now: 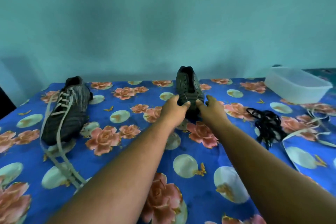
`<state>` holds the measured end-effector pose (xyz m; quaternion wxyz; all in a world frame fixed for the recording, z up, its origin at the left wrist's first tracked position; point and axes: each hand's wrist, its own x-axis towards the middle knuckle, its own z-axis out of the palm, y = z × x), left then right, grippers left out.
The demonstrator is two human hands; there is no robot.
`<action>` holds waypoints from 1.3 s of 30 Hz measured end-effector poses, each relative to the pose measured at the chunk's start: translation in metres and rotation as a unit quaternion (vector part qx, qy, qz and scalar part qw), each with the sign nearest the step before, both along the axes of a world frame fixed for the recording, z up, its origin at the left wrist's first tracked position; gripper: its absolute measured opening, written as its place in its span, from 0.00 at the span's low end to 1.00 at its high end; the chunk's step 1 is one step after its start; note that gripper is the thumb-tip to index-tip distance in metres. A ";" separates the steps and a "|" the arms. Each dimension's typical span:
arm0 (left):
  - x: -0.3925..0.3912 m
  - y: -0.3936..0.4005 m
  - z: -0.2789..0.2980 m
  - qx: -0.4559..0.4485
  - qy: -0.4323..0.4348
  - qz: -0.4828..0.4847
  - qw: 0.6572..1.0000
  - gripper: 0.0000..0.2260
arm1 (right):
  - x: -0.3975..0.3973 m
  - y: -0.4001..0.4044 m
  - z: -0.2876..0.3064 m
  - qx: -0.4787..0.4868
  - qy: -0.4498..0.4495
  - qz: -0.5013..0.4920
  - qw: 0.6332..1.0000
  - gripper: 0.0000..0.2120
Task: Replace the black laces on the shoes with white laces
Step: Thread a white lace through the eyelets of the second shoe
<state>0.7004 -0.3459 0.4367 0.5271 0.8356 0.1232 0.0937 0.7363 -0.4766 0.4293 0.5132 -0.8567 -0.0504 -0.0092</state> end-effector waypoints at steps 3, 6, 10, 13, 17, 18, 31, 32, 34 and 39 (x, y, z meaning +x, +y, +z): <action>0.005 0.000 -0.002 -0.023 -0.005 0.011 1.000 0.21 | 0.001 0.003 -0.001 0.012 0.001 0.015 1.000 0.18; -0.004 0.001 -0.002 -0.039 -0.024 0.015 0.999 0.14 | -0.007 0.000 0.000 0.041 -0.002 0.012 0.999 0.17; -0.037 0.003 -0.006 -0.053 -0.062 0.010 0.997 0.16 | -0.043 -0.011 0.006 0.082 0.016 0.027 0.996 0.12; -0.077 0.000 -0.012 -0.047 -0.068 -0.005 0.997 0.17 | -0.082 -0.021 0.007 0.128 0.046 0.046 0.990 0.16; -0.139 -0.009 -0.012 -0.047 -0.065 -0.005 0.997 0.25 | -0.135 -0.039 0.002 0.096 0.017 0.064 0.993 0.18; -0.152 -0.012 -0.013 -0.047 -0.064 -0.006 0.997 0.25 | -0.146 -0.044 0.000 0.091 0.013 0.070 0.993 0.17; -0.222 -0.036 -0.034 0.002 -0.052 0.006 0.999 0.30 | -0.205 -0.097 -0.007 -0.089 -0.044 0.029 0.995 0.24; -0.224 -0.037 -0.032 0.032 -0.066 0.010 0.997 0.30 | -0.199 -0.111 -0.005 -0.147 -0.063 -0.005 0.987 0.23; -0.227 -0.045 -0.029 0.080 -0.111 0.003 0.991 0.28 | -0.184 -0.145 -0.006 -0.270 -0.071 -0.088 0.956 0.22; -0.235 -0.082 -0.014 0.168 -0.204 -0.045 0.963 0.18 | -0.158 -0.196 -0.018 -0.398 -0.001 -0.179 0.900 0.22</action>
